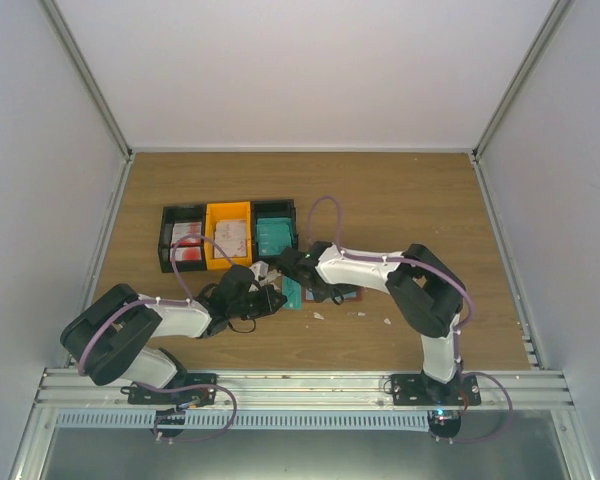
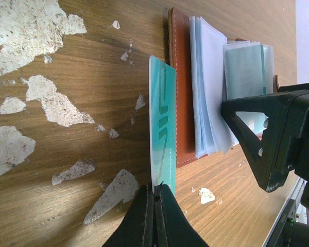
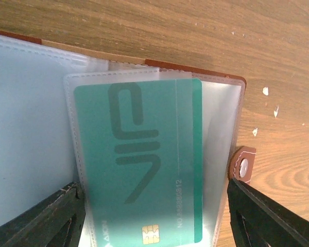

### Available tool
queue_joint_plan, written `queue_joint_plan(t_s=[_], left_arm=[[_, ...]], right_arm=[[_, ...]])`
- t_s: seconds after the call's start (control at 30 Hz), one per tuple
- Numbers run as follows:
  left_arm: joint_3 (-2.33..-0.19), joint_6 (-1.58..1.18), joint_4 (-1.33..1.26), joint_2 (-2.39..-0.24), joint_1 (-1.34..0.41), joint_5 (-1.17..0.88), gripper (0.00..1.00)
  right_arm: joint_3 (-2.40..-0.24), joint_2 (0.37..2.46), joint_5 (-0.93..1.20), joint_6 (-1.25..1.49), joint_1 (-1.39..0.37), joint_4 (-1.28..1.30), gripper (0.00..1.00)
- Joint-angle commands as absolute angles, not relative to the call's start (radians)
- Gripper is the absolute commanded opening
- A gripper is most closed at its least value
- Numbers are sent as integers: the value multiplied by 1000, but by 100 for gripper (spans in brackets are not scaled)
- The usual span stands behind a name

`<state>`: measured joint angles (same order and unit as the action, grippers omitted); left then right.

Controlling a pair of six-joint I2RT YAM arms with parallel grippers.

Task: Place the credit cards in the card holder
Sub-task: Turn over the card slot in the card holder.

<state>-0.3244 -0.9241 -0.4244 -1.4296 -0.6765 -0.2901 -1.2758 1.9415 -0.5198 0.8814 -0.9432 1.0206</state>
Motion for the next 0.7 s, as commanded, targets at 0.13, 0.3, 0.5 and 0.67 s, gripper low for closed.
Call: queue_joint_plan(t_s=[0.13,0.3,0.5,0.67], left_arm=[[-325,-901,-385,-1422,-667,-251,0],[-325,-900,-385,-1423,-667,-251,0],[-324,-901,-379,-1422,-666,-248,0],[-324,-898,-379,-1423,-666,-247,0]], right_arm=[[-1284,2035,-531,859,-979,1009,77],[-1290,2089,-580,863,-1000,1042,77],[-1341,2120,-666,944,-1014,1143,74],[-1378,2099,-712,978,-1014,1195,70]])
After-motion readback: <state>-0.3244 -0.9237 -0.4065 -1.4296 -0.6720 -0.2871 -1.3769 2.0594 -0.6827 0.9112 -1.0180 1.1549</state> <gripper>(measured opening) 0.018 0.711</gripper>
